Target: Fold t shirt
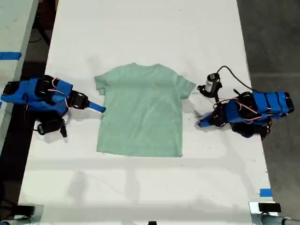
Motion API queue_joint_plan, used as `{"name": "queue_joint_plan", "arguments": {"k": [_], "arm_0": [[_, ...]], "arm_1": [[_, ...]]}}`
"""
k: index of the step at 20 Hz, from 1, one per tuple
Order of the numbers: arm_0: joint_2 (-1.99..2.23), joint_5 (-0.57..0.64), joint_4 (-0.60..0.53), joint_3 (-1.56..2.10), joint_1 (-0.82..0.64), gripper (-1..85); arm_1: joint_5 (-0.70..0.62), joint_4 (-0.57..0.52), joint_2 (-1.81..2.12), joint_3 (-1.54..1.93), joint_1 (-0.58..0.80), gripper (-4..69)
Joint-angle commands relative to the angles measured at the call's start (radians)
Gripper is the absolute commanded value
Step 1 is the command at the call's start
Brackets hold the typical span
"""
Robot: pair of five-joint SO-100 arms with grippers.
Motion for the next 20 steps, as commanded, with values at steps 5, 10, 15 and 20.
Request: {"name": "queue_joint_plan", "arguments": {"k": [5, 10, 15, 20], "arm_0": [[0.02, -0.439, -0.014, 0.041, -0.33, 24.1], [0.02, -0.572, -0.025, 0.041, -0.486, 55.1], [0.021, -0.103, -0.12, 0.041, -0.641, 6.5], [0.021, -0.091, -0.15, 0.041, -0.65, 7.1]], "arm_1": [[0.442, -0.034, 0.009, 0.046, 0.272, 4.7], [0.445, -0.074, 0.009, 0.063, 0.474, 2.9], [0.334, -0.163, 0.009, 0.025, 0.63, 1.0], [0.123, -0.31, -0.67, -0.347, 0.778, 19.9]]}}
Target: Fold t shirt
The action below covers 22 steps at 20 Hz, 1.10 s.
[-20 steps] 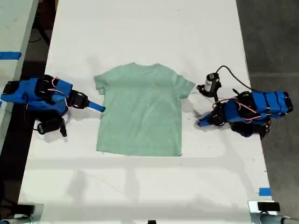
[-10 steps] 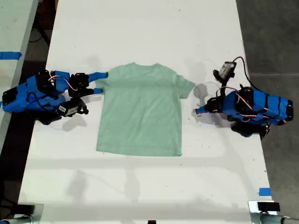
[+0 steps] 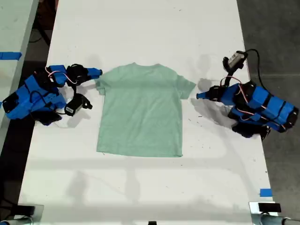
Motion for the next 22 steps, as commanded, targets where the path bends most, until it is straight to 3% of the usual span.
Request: {"name": "queue_joint_plan", "arguments": {"k": [1, 3, 8, 9, 10, 13, 15, 18, 22], "arm_0": [[0.008, 0.051, -0.061, 0.041, 0.037, 8.1], [0.008, 0.052, -0.043, 0.041, 0.043, 13.5], [0.008, 0.052, -0.031, 0.041, 0.069, 12.3], [0.008, 0.052, -0.031, 0.041, 0.072, 12.0], [0.008, 0.052, -0.031, 0.041, 0.074, 11.7], [0.008, 0.049, -0.031, 0.041, 0.081, 10.6], [0.008, 0.048, -0.031, 0.041, 0.081, 10.0], [0.008, 0.046, -0.031, 0.041, 0.081, 9.4], [0.008, 0.046, -0.031, 0.041, 0.081, 8.9]], "arm_1": [[-0.133, -0.118, -0.647, -0.337, 0.112, 22.2], [-0.173, -0.181, -0.974, -0.535, 0.153, 24.3], [-0.192, -0.252, -1.54, -0.89, 0.227, 23.8], [-0.186, -0.252, -1.6, -0.925, 0.236, 17.0], [-0.175, -0.236, -1.609, -0.95, 0.242, 0.4], [-0.158, -0.186, -1.525, -1.0, 0.238, 0.9], [-0.166, -0.115, -1.44, -1.106, 0.183, 0.9], [-0.184, -0.048, -1.482, -1.353, -0.025, 0.9], [-0.158, -0.204, -1.649, -1.428, -0.235, 0.9]]}}
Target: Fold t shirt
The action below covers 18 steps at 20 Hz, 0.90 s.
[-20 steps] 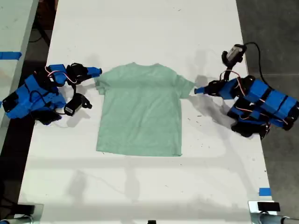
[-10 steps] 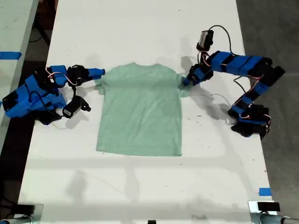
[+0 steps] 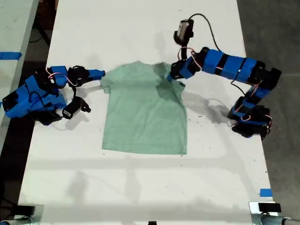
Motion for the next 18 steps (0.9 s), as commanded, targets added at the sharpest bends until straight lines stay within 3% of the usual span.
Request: {"name": "queue_joint_plan", "arguments": {"k": [1, 3, 5, 6, 8, 13, 15, 16, 18], "arm_0": [[0.008, -0.002, 0.002, 0.041, 0.012, 8.8], [0.008, -0.002, 0.002, 0.041, 0.014, 8.7], [0.008, -0.002, 0.002, 0.041, 0.014, 8.5], [0.008, -0.002, 0.002, 0.041, 0.015, 8.5], [0.008, -0.002, 0.002, 0.041, 0.017, 8.7], [0.008, -0.002, 0.003, 0.041, 0.018, 8.7], [0.008, -0.002, 0.003, 0.041, 0.018, 8.6], [0.008, -0.002, 0.003, 0.041, 0.018, 8.4], [0.008, -0.002, 0.003, 0.041, 0.015, 7.6]], "arm_1": [[0.014, -0.121, -0.1, -0.11, -0.11, 0.9], [0.017, -0.143, -0.264, -0.238, -0.17, 0.9], [0.015, -0.104, -0.442, -0.411, -0.213, 0.9], [0.018, -0.061, -0.512, -0.499, -0.225, 4.3], [0.002, 0.04, -0.555, -0.612, -0.222, 32.2], [-0.017, 0.261, -0.21, -0.509, -0.103, 33.8], [-0.026, 0.295, -0.023, -0.342, -0.051, 34.0], [-0.029, 0.284, 0.083, -0.218, -0.032, 33.3], [-0.017, 0.206, 0.331, 0.121, 0.0, -0.4]]}}
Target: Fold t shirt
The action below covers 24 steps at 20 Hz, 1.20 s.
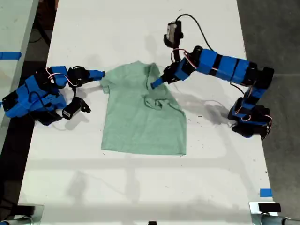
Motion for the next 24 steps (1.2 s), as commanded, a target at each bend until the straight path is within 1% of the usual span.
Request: {"name": "queue_joint_plan", "arguments": {"k": [1, 3, 5, 6, 7, 8, 9, 10, 11, 12, 14, 18, 24], "arm_0": [[0.008, -0.002, 0.003, 0.041, 0.006, 7.5], [0.008, -0.005, 0.003, 0.041, -0.008, 7.4], [0.008, -0.012, 0.008, 0.041, -0.04, 8.0], [0.008, 0.023, -0.003, 0.041, -0.08, 5.4], [0.008, 0.115, -0.04, 0.041, -0.126, 1.2], [0.008, 0.189, -0.049, 0.025, -0.158, -0.2], [0.008, 0.241, -0.064, 0.003, -0.16, -0.2], [0.008, 0.275, -0.094, -0.002, -0.152, -0.3], [0.008, 0.298, -0.137, 0.021, -0.132, -0.3], [0.008, 0.305, -0.138, 0.028, -0.117, -0.3], [0.008, 0.295, -0.129, 0.032, -0.089, -0.3], [0.008, 0.259, -0.098, 0.035, -0.101, -0.3], [0.008, 0.256, -0.092, 0.037, -0.107, -0.3]], "arm_1": [[-0.002, -0.156, 0.42, 0.476, 0.035, -0.2], [0.0, -0.324, 0.704, 0.885, 0.034, -0.1], [-0.003, -0.413, 0.971, 1.232, 0.038, 0.8], [0.008, -0.442, 1.091, 1.385, 0.049, 0.8], [0.048, -0.453, 1.218, 1.513, 0.071, 1.2], [0.078, -0.305, 1.397, 1.532, 0.072, 1.2], [0.078, -0.235, 1.649, 1.615, 0.087, 1.2], [0.074, -0.109, 1.836, 1.669, 0.109, 1.2], [0.089, -0.069, 1.813, 1.631, 0.118, 1.2], [0.075, -0.091, 1.825, 1.64, 0.107, 1.2], [0.08, -0.089, 1.825, 1.641, 0.107, 1.2], [0.138, -0.066, 1.825, 1.643, 0.097, 1.2], [0.152, -0.063, 1.825, 1.644, 0.107, 1.2]]}}
